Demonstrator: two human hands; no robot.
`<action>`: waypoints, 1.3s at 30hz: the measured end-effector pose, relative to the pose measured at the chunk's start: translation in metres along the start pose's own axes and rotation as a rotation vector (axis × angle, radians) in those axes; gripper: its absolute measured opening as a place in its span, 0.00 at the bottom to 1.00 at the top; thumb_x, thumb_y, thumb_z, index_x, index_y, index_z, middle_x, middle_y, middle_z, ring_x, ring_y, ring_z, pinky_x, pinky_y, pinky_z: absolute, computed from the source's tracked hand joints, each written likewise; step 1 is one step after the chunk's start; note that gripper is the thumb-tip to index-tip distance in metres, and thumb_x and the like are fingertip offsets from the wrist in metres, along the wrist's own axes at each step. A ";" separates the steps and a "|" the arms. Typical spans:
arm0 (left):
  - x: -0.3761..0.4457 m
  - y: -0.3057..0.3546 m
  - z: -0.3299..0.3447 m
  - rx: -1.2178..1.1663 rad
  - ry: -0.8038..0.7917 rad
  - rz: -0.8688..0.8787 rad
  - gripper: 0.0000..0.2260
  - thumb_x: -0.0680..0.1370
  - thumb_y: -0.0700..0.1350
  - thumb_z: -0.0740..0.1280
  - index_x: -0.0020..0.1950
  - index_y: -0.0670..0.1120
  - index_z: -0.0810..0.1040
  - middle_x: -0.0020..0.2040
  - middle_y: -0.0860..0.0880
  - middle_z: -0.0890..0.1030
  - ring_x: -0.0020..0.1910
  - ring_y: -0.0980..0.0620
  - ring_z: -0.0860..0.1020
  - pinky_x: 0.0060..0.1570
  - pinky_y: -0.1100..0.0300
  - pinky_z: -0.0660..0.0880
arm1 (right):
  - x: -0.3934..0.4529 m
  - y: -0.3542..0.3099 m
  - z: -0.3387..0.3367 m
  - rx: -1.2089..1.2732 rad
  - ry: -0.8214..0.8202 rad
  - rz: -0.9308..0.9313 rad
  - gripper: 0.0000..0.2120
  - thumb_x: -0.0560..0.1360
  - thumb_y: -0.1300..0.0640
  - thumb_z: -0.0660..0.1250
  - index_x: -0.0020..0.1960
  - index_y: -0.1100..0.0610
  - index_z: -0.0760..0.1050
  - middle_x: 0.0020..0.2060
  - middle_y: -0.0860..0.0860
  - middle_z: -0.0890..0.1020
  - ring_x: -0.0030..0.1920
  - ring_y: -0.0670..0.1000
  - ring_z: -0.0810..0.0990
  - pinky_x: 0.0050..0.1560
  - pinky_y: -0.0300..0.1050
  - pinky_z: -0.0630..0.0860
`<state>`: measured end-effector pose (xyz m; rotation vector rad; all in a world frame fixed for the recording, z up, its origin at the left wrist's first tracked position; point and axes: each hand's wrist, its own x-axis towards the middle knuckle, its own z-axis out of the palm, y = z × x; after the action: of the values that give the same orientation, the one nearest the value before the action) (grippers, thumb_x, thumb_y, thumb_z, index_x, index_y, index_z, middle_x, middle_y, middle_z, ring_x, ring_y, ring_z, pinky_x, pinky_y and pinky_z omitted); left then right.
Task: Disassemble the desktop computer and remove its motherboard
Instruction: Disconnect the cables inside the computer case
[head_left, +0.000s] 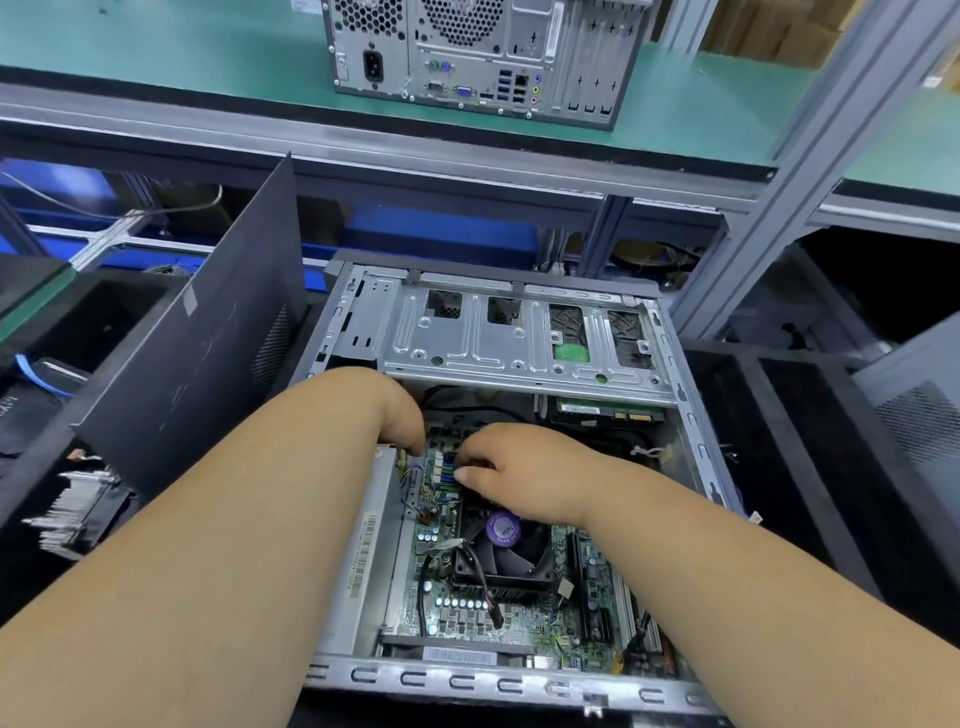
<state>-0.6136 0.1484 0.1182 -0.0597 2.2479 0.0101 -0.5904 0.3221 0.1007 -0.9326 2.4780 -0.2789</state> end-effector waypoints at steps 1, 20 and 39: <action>0.000 0.000 -0.001 -0.005 0.001 0.003 0.21 0.81 0.53 0.60 0.68 0.42 0.74 0.68 0.45 0.74 0.65 0.45 0.74 0.65 0.53 0.69 | -0.002 -0.001 -0.001 0.006 0.017 -0.013 0.17 0.81 0.46 0.57 0.61 0.54 0.76 0.56 0.51 0.78 0.56 0.53 0.75 0.57 0.50 0.73; -0.022 -0.005 0.000 -0.026 0.229 0.025 0.27 0.81 0.61 0.55 0.74 0.47 0.67 0.75 0.47 0.66 0.72 0.46 0.67 0.69 0.52 0.63 | -0.060 0.019 -0.036 0.351 0.406 0.410 0.16 0.75 0.64 0.57 0.44 0.47 0.80 0.46 0.50 0.83 0.43 0.52 0.82 0.44 0.48 0.80; -0.039 0.031 0.015 -0.044 0.473 0.311 0.14 0.77 0.40 0.58 0.57 0.46 0.80 0.55 0.47 0.80 0.53 0.46 0.78 0.53 0.53 0.77 | -0.039 0.037 0.010 -0.243 -0.047 0.539 0.11 0.76 0.65 0.59 0.53 0.59 0.78 0.48 0.55 0.81 0.49 0.57 0.79 0.50 0.47 0.75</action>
<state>-0.5789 0.1810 0.1383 0.2936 2.7071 0.2352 -0.5807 0.3754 0.0935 -0.3179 2.6405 0.2244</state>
